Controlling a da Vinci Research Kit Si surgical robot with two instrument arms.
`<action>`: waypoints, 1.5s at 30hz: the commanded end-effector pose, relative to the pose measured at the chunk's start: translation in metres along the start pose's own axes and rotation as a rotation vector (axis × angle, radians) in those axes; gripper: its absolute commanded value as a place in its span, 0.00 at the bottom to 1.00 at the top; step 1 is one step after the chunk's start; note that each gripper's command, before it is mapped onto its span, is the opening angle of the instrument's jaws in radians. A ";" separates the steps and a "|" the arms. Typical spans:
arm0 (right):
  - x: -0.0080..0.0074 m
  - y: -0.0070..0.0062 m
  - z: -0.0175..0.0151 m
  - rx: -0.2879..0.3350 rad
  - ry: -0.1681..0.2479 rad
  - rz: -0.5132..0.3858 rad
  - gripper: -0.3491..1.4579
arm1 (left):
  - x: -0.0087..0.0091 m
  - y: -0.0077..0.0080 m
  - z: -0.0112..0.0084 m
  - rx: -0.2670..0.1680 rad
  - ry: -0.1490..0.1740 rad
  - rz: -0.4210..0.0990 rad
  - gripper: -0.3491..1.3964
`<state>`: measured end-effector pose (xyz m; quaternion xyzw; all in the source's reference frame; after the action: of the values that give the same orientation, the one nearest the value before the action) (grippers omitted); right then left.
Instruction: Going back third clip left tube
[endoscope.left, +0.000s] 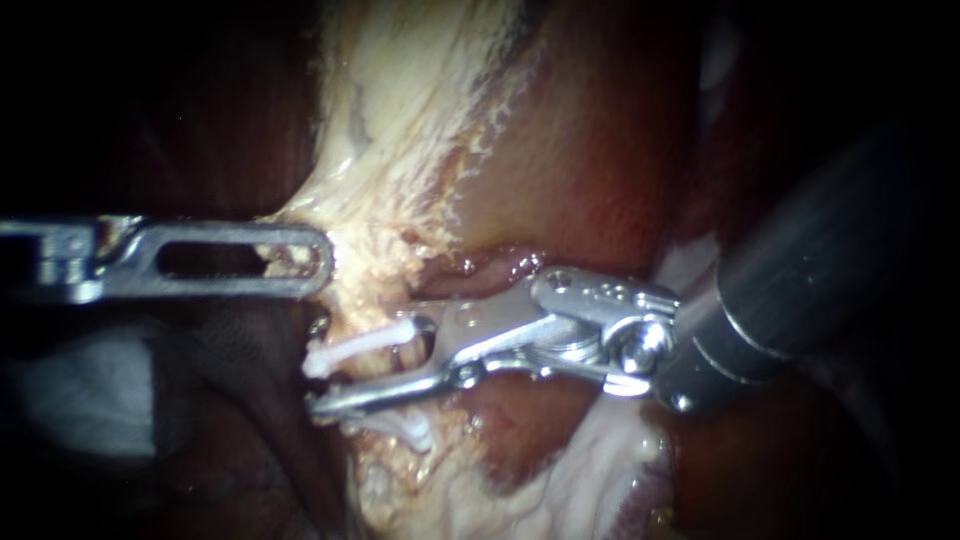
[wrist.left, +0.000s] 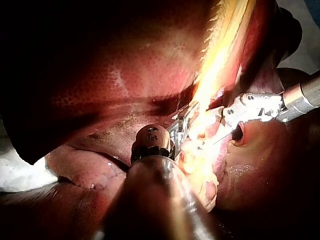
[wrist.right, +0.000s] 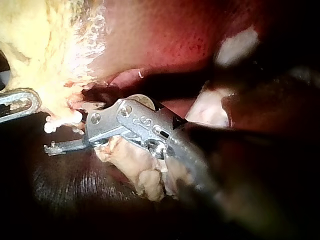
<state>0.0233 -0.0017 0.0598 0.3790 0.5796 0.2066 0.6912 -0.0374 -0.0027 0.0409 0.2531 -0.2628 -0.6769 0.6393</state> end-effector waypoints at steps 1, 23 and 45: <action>-0.0001 0.0000 0.0004 0.000 0.002 0.005 0.51 | 0.0000 -0.0001 -0.0001 0.000 0.000 0.000 0.00; -0.0016 -0.0011 -0.0064 0.025 0.037 -0.206 0.52 | 0.0003 -0.0007 -0.0006 -0.001 0.000 -0.002 0.00; 0.0015 -0.0060 -0.0214 -0.050 0.019 -0.370 0.52 | 0.0002 -0.0001 0.0003 -0.003 -0.004 0.000 0.00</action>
<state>0.0022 0.0017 0.0533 0.2462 0.6413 0.0933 0.7207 -0.0378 -0.0030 0.0413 0.2504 -0.2637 -0.6776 0.6393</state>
